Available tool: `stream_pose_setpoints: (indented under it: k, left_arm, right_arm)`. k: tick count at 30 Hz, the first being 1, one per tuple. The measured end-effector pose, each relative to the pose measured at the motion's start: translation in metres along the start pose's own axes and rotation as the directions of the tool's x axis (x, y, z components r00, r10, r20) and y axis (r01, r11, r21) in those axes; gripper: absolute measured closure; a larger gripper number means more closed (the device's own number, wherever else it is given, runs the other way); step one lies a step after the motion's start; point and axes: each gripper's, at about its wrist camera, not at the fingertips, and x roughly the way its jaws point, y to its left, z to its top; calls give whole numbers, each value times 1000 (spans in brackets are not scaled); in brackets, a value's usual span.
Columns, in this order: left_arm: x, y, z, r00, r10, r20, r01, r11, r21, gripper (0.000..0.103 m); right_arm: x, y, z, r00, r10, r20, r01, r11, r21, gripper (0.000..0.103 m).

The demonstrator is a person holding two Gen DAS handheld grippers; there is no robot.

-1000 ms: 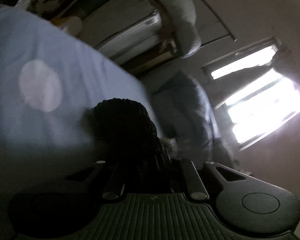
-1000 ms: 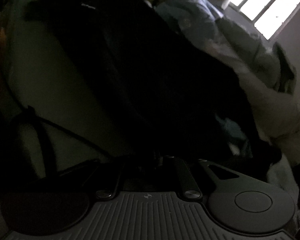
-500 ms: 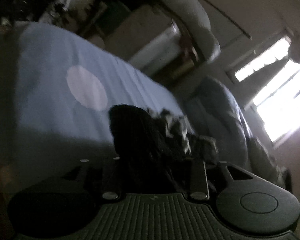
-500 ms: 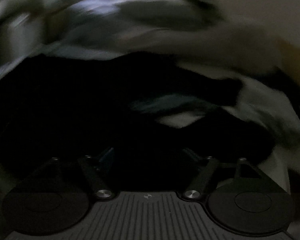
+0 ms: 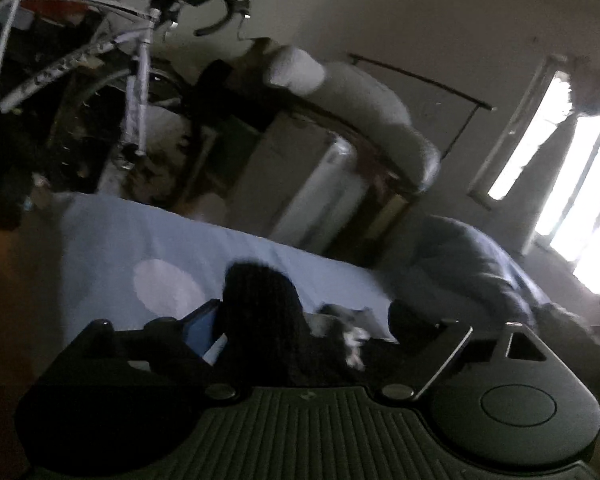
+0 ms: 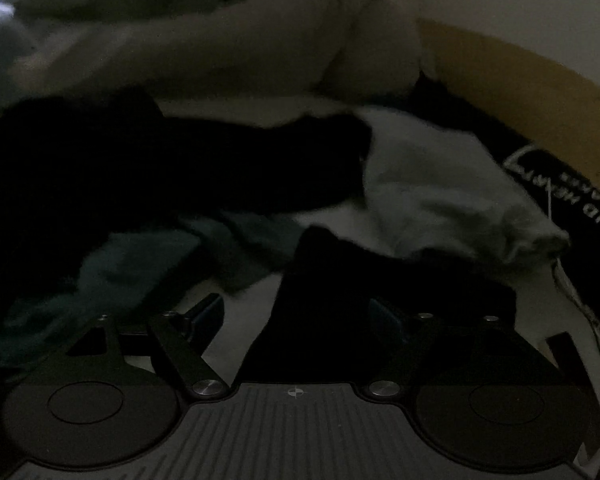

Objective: Fold clothes

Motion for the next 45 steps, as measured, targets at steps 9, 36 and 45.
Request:
stream_pose_setpoints:
  k: [9, 36, 45]
  left_arm:
    - [-10, -11, 17, 998, 6, 61, -6, 1000, 2, 8]
    - [-61, -151, -39, 889, -456, -51, 458, 886, 69, 0]
    - [-66, -172, -61, 863, -491, -118, 500, 863, 72, 0]
  right_arm:
    - [33, -15, 7, 996, -27, -83, 30, 999, 37, 90]
    - [-93, -273, -168, 980, 104, -172, 1, 852, 524, 76]
    - [-124, -298, -153, 997, -2, -75, 38, 880, 473, 52]
